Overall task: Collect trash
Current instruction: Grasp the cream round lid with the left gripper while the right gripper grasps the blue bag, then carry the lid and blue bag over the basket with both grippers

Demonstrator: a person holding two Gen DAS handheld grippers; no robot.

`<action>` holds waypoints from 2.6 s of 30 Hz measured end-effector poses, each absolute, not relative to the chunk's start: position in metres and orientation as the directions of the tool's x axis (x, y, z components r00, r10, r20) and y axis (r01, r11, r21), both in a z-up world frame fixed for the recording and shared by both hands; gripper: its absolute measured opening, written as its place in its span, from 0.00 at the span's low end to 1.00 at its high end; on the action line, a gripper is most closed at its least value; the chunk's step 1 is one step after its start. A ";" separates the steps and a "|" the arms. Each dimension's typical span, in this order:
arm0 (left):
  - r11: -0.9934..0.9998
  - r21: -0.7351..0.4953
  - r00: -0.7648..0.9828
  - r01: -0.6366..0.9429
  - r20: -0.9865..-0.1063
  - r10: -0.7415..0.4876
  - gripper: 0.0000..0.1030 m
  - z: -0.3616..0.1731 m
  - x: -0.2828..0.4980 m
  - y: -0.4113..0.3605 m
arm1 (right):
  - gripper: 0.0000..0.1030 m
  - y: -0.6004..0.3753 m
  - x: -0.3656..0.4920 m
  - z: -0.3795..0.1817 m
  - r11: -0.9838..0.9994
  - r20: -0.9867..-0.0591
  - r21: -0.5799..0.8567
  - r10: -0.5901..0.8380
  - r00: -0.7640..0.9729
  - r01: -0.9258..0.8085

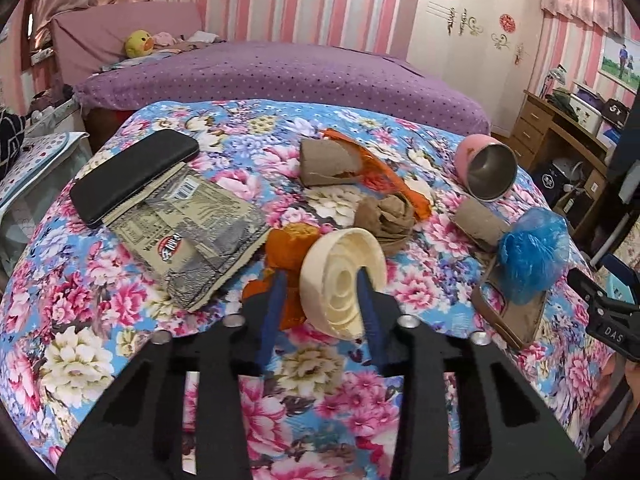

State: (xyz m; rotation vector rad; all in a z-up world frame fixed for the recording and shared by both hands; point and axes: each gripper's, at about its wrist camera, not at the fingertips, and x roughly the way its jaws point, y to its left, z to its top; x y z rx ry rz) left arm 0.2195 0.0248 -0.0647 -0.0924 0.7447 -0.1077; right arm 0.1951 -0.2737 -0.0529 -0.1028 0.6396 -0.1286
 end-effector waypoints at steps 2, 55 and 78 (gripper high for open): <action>0.991 -0.113 0.731 0.069 -0.670 -0.127 0.15 -0.064 0.218 0.023 | 0.96 -0.274 0.195 -0.053 0.987 -0.587 -0.133 -0.149 0.796 0.086; 0.993 -0.117 0.786 -0.003 -0.615 -0.070 0.12 -0.032 0.189 0.041 | 0.30 -0.237 0.191 -0.047 0.990 -0.597 -0.014 0.102 0.795 -0.138; 0.991 -0.105 0.801 0.084 -0.584 -0.129 0.12 -0.021 0.170 -0.032 | 0.30 -0.304 0.155 -0.031 0.998 -0.556 -0.044 0.004 0.832 -0.034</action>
